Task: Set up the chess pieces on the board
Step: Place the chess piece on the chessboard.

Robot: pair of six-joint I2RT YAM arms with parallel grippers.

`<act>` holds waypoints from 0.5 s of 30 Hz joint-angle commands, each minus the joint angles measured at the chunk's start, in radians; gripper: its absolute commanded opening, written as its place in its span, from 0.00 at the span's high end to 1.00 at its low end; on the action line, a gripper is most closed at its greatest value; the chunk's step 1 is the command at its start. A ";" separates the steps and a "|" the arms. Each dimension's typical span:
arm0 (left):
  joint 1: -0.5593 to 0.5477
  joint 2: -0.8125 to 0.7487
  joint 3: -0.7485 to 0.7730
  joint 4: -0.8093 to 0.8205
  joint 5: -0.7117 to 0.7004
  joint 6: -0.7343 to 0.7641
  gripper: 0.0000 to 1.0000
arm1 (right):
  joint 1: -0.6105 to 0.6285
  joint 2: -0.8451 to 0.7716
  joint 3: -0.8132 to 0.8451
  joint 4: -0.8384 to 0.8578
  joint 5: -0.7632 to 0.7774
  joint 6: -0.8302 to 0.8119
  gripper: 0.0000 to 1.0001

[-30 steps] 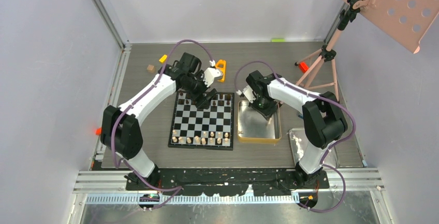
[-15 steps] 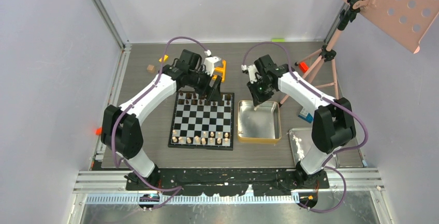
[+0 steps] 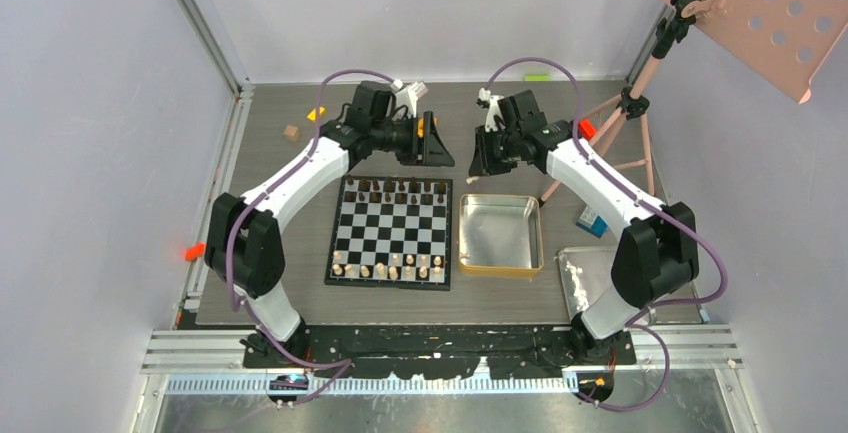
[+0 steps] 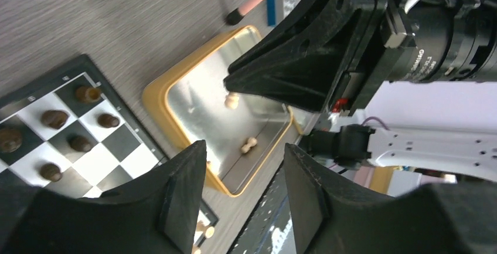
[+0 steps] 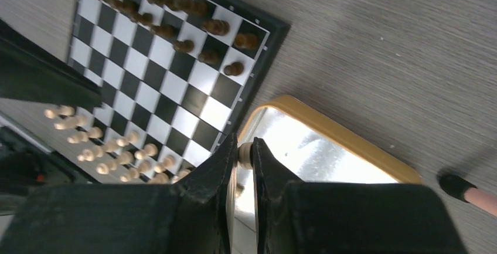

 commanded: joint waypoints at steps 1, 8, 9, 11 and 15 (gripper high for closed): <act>-0.025 0.014 -0.009 0.156 0.042 -0.155 0.48 | -0.018 -0.055 0.046 0.077 -0.057 0.129 0.99; -0.033 0.045 0.013 0.179 0.027 -0.163 0.56 | -0.068 -0.055 0.035 0.129 -0.159 0.260 0.99; -0.033 0.046 0.008 0.183 0.023 -0.166 0.57 | -0.076 -0.055 0.035 0.132 -0.164 0.268 0.99; -0.033 0.047 0.005 0.184 0.011 -0.163 0.58 | -0.084 -0.056 0.030 0.136 -0.173 0.282 0.99; -0.033 0.066 0.026 0.174 0.002 -0.157 0.59 | -0.102 -0.059 0.007 0.161 -0.194 0.320 0.99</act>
